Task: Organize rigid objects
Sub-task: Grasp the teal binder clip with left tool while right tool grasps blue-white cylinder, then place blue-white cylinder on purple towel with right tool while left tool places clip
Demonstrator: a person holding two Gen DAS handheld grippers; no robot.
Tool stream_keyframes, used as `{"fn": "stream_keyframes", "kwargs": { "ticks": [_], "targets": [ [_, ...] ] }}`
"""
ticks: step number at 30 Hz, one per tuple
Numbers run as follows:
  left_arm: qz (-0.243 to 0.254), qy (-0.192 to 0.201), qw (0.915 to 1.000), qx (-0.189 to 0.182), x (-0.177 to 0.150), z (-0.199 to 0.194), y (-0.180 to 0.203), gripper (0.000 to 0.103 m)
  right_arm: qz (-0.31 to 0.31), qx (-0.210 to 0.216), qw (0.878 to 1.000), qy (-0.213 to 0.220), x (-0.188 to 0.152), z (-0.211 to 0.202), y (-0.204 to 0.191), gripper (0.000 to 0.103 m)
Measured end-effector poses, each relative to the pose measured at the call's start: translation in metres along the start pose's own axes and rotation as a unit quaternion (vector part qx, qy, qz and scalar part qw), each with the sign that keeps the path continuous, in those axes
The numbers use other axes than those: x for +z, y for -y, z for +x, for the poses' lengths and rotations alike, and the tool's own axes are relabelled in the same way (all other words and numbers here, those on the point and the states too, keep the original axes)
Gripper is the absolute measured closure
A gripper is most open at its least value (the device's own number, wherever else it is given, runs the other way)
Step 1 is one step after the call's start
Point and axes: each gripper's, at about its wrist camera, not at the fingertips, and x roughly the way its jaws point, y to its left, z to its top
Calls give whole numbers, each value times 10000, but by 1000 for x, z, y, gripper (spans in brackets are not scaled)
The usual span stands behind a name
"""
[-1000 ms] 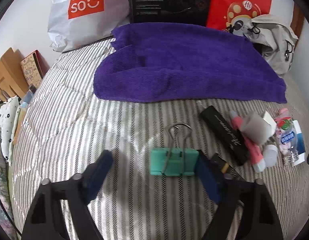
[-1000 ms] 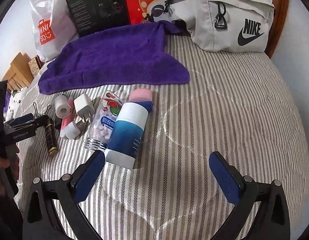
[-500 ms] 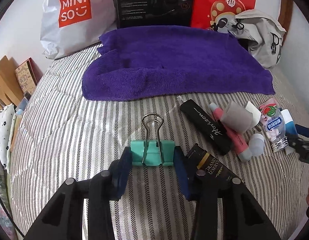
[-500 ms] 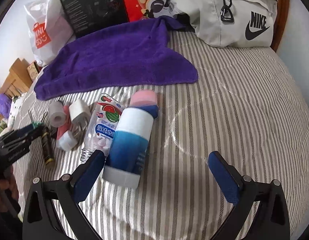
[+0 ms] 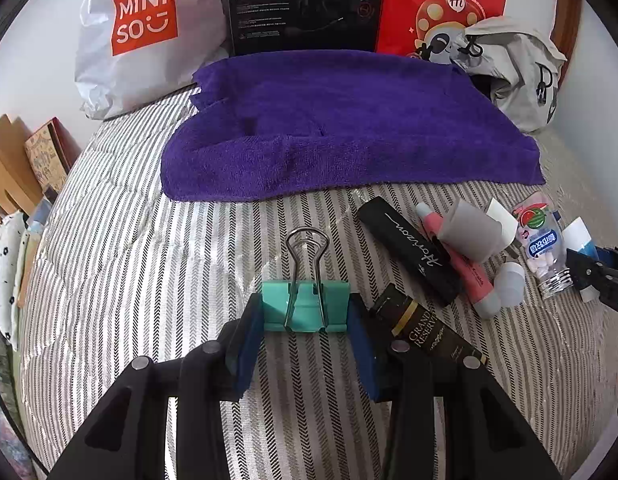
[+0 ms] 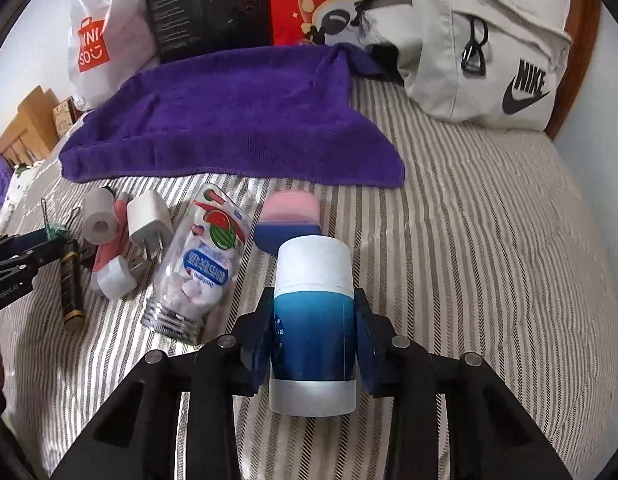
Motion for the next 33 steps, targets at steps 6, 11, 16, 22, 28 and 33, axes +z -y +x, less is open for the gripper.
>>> {"fn": "stream_keyframes", "kwargs": {
  "ticks": [6, 11, 16, 22, 28, 33],
  "targets": [
    [-162, 33, 9997, -178, 4, -8, -10, 64, 133, 254, 9995, -112, 0, -9, 8, 67],
    [-197, 110, 9995, -201, 14, -18, -16, 64, 192, 330, 9992, -120, 5, -17, 10, 67],
    [-193, 218, 9994, -198, 27, -30, -18, 64, 253, 476, 9985, -52, 13, -22, 12, 67],
    [-212, 313, 9990, -230, 43, -38, -19, 64, 323, 717, 9969, 37, 28, -27, 14, 67],
    [-276, 393, 9985, -253, 69, -38, -26, 64, 278, 855, 9958, 154, 50, -34, 9, 67],
    [-247, 434, 9985, -238, 98, -31, -28, 64, 208, 992, 9944, 283, 83, -34, 1, 67]
  ]
}}
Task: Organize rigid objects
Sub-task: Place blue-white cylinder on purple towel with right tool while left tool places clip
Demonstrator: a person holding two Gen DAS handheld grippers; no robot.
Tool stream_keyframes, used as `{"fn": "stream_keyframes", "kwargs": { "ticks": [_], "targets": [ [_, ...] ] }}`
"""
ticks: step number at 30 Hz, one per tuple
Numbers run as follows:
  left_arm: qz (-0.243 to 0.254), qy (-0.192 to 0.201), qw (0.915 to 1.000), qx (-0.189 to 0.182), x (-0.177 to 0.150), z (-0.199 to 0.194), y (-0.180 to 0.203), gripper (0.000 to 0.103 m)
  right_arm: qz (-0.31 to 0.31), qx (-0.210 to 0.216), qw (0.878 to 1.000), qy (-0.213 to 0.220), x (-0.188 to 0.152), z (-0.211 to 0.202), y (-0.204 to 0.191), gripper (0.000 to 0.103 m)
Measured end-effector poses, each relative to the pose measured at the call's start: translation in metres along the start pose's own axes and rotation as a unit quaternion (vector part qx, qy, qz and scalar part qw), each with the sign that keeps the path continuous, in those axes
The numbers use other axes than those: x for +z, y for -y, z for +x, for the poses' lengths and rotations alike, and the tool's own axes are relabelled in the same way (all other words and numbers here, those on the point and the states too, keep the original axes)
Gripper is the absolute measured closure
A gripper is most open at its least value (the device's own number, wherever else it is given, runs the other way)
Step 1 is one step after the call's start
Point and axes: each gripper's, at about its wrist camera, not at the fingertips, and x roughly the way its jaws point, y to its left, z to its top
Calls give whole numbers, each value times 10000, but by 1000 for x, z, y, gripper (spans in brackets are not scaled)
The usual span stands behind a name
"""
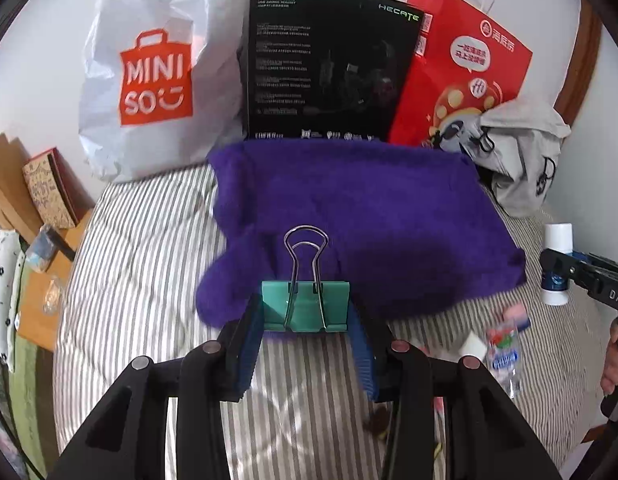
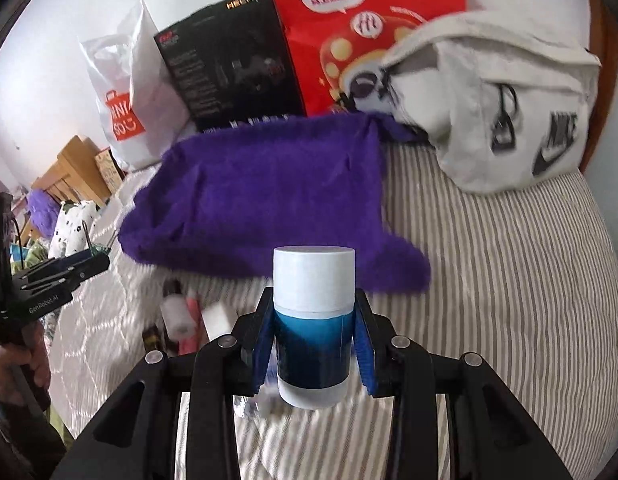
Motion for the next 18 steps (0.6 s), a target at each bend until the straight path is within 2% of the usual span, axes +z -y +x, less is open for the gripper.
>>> {"fn": "stream_keyframes", "kwargs": {
  "ticks": [6, 11, 18],
  "targets": [
    [120, 8, 9999, -8, 44, 23, 4, 64, -113, 151, 9998, 26, 47, 24, -7, 67],
    [138, -24, 9999, -91, 76, 51, 6, 64, -242, 195, 9994, -133, 86, 62, -8, 67],
    [74, -226, 9996, -147, 100, 103, 5, 64, -259, 226, 9986, -406, 123, 122, -1, 67]
  ]
}}
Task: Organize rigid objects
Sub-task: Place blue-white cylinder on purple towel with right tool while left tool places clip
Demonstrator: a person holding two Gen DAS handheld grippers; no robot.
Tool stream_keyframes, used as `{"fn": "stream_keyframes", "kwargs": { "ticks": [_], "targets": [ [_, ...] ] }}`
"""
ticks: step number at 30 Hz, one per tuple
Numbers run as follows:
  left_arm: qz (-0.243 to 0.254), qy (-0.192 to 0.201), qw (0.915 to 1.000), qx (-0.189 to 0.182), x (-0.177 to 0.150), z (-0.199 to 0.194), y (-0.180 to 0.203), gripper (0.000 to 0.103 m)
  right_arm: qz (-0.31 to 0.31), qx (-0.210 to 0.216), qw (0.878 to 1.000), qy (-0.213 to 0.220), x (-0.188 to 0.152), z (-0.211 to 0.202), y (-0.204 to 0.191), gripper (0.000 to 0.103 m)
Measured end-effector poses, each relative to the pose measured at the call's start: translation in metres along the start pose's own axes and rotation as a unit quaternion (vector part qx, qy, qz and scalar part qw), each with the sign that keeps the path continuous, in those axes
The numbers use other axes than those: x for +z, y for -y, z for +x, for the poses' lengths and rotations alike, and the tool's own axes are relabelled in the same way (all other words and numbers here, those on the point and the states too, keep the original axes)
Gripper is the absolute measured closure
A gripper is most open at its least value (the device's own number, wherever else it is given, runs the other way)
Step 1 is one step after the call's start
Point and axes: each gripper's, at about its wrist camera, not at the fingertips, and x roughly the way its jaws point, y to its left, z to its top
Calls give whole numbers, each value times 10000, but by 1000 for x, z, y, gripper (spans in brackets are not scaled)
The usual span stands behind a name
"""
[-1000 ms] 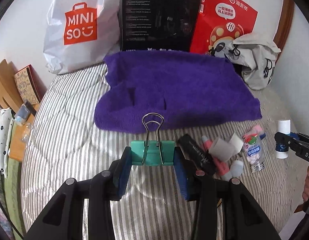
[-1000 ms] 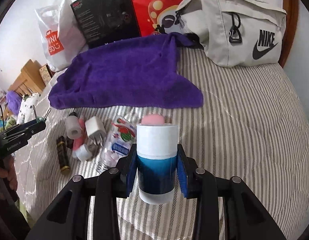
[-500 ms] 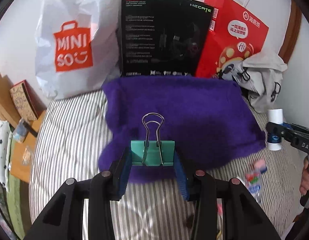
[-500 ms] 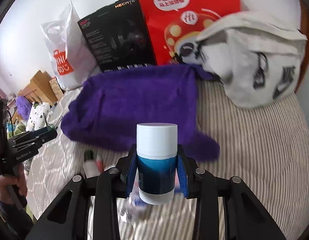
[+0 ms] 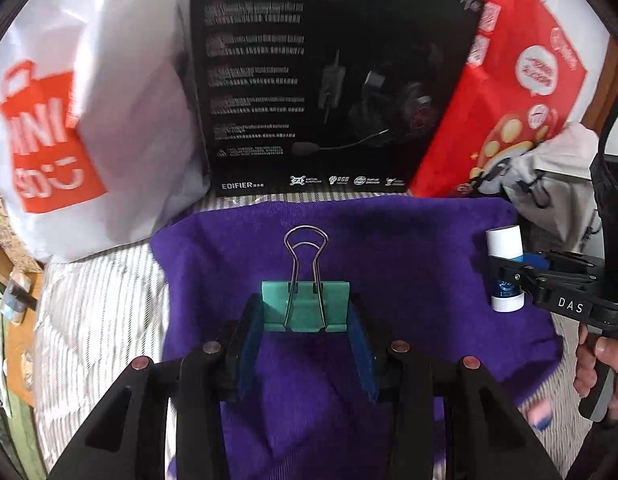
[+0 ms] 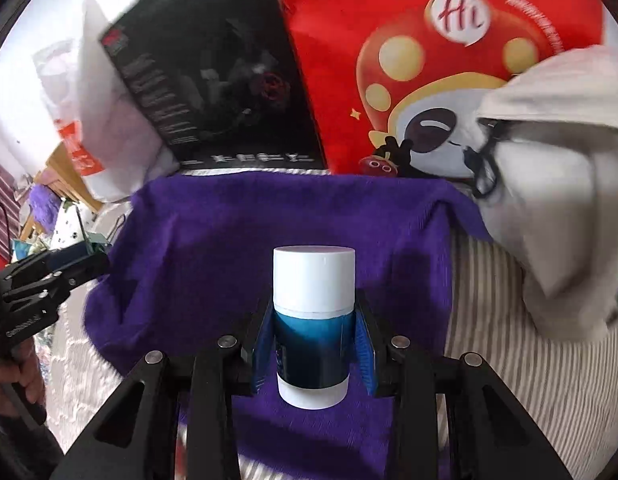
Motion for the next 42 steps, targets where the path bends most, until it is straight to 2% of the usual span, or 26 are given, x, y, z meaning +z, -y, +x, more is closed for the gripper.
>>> {"fn": "stream_keyframes", "kwargs": {
  "ticks": [5, 12, 23, 24, 26, 27, 30, 33, 35, 37, 38, 40, 42],
  "targets": [
    [33, -226, 9997, 66, 6, 30, -1, 64, 49, -144, 9996, -224, 17, 30, 12, 67],
    [89, -349, 9992, 188, 2, 42, -1, 64, -207, -317, 9983, -438, 22, 49, 10, 67],
    [263, -331, 9986, 317, -9, 41, 8, 63, -578, -411, 9966, -428, 16, 46, 7, 66],
    [284, -348, 9984, 336, -10, 41, 10, 60, -657, -435, 9960, -427, 15, 46, 6, 66],
    [294, -438, 9979, 375, -13, 40, 12, 44, -736, -429, 9955, -404, 12, 44, 6, 66],
    [291, -478, 9978, 367, -15, 39, 12, 33, -741, -399, 9956, -404, 11, 43, 7, 65],
    [183, -405, 9985, 333, -21, 29, 12, 32, -583, -240, 9969, -472, 8, 37, 13, 59],
    [-9, -271, 9992, 277, -26, 1, 11, 32, -418, -263, 9980, -389, 3, 22, 16, 57],
    [-71, -203, 9994, 263, -33, -22, 13, 25, -367, -323, 9983, -305, -3, 5, 15, 55],
    [-144, -147, 9994, 274, -46, -48, 18, 11, -395, -331, 9986, -155, -11, -18, 11, 52],
    [-203, -144, 9993, 277, -55, -59, 20, 8, -421, -334, 9985, -60, -14, -30, 6, 46],
    [-326, -231, 9988, 283, -65, -70, 18, 5, -425, -337, 9983, 214, -27, -60, -2, 19],
    [-463, -339, 9978, 325, -85, -77, 17, 4, -377, -352, 9977, 431, -35, -74, -14, 5]
  ]
}}
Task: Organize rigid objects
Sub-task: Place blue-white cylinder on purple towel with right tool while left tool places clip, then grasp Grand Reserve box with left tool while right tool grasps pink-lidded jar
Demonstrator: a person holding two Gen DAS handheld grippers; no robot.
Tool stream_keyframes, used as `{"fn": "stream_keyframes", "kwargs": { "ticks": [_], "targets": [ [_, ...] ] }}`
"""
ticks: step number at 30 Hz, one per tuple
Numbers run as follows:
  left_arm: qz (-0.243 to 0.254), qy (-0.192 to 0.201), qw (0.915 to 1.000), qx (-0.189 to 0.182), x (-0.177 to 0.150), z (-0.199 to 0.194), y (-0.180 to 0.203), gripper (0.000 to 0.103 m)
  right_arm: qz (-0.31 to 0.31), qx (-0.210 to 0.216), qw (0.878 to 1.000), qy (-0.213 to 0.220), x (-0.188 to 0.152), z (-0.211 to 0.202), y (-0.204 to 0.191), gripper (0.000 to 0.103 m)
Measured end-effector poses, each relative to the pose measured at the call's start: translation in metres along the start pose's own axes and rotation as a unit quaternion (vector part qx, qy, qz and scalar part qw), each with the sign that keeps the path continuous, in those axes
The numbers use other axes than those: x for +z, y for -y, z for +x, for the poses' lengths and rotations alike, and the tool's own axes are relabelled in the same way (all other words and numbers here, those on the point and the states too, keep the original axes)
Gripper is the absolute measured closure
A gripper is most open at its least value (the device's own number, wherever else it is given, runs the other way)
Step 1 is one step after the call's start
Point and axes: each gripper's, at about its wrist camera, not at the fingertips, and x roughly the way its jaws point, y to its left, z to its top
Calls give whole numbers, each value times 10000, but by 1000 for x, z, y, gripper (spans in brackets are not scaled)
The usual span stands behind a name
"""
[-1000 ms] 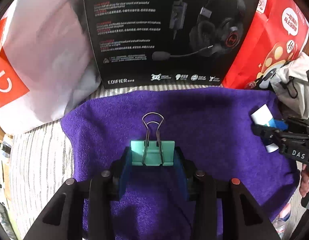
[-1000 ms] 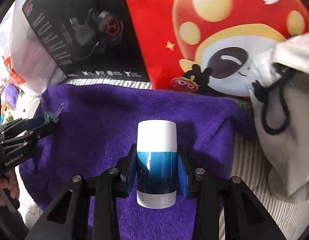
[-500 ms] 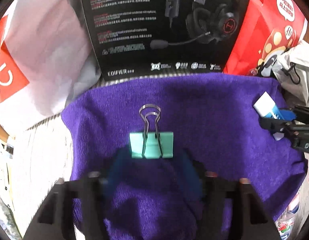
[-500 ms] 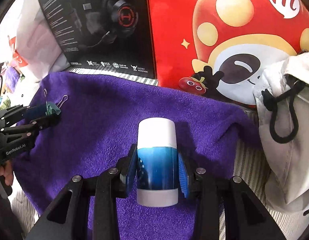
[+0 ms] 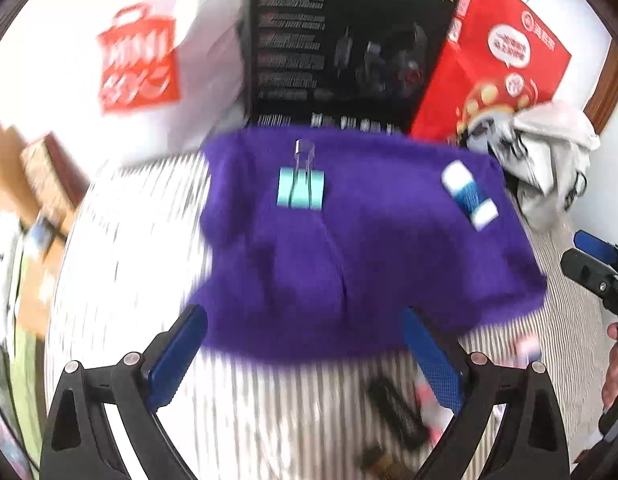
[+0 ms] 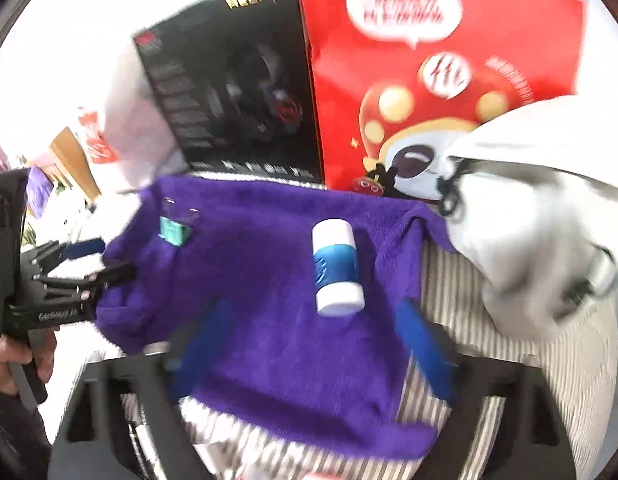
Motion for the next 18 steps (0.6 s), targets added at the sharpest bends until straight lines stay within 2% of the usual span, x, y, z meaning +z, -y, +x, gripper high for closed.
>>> {"fn": "stream_keyframes", "kwargs": {
  "ticks": [2, 4, 9, 12, 18],
  "targets": [
    [-108, -111, 9999, -41, -22, -2, 3, 4, 67, 18, 9999, 110, -11, -13, -7, 4],
    [-234, -219, 9995, -22, -47, -4, -6, 4, 198, 78, 9998, 47, -26, -23, -11, 4],
    [-343, -514, 9980, 118, -97, -5, 7, 5, 325, 93, 9992, -193, -72, -37, -19, 4],
    [-207, -566, 9977, 317, -108, -1, 20, 4, 495, 155, 9981, -332, -99, -51, -10, 4],
    [-3, -570, 9962, 665, -121, 8, 39, 4, 837, 366, 9953, -333, -141, -71, 6, 4]
  ]
}}
